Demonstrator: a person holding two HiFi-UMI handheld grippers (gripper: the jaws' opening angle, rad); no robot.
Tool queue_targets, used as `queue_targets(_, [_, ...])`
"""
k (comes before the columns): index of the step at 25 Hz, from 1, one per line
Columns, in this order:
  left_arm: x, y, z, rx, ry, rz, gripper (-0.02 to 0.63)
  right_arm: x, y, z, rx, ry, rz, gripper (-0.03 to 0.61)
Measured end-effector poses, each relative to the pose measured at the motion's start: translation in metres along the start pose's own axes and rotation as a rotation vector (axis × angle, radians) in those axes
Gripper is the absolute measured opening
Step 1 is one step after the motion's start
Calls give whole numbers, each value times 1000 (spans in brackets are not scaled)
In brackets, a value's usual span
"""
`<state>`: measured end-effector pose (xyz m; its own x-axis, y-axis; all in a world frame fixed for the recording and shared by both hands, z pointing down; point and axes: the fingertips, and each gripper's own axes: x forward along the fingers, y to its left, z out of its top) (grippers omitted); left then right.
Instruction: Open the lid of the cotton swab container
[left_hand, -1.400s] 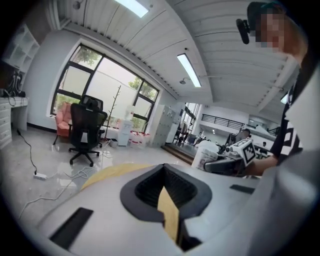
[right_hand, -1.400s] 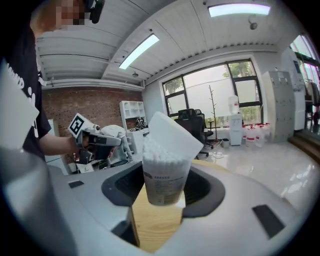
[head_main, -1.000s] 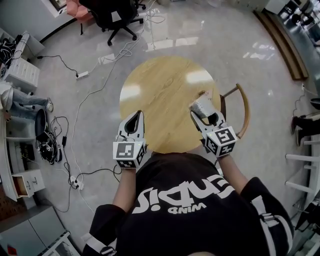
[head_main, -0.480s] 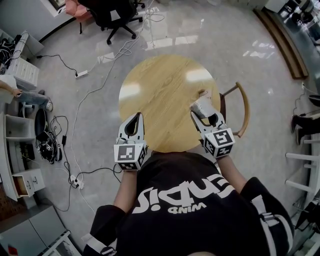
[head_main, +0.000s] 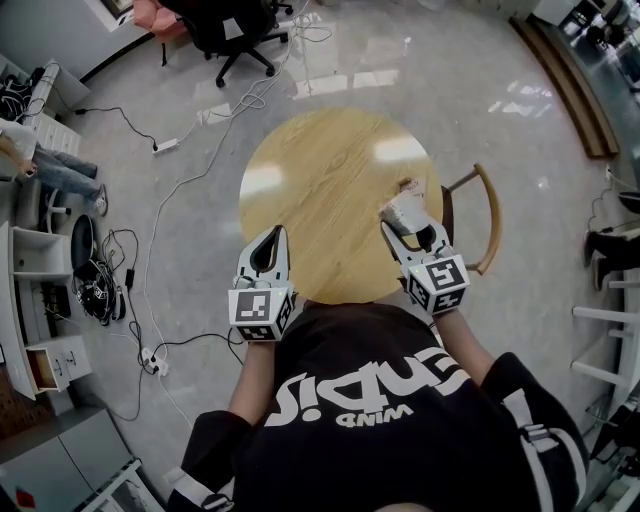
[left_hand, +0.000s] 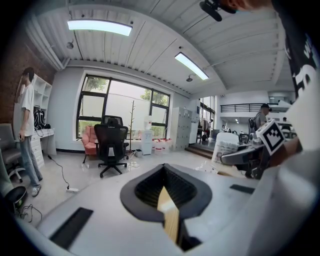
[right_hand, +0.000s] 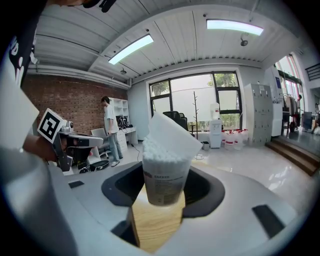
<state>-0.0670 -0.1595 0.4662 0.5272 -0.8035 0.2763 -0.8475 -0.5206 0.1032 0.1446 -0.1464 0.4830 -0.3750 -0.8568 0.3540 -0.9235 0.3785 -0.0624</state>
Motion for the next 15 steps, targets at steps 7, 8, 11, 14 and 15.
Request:
queue_targets(7, [-1,-1,-2,-6,12,-10,9,-1,-1,2,-1,-1,-3,216])
queue_targets(8, [-1,-2,-2,-6,14,-12,9,-1,-1,2,-1,-1,-3,216])
queue_targets(11, [0,-2,-4,-8,20,-16,9,0,-2,3,-2,-2,-2,216])
queue_targets(14, [0,-3,-6,-10,24,-21,9,1,-2,2,-3,-2,2,216])
queue_targets(15, [1,-4,-6,-11,25,-23,9,1,-2,2,-3,-2,3,216])
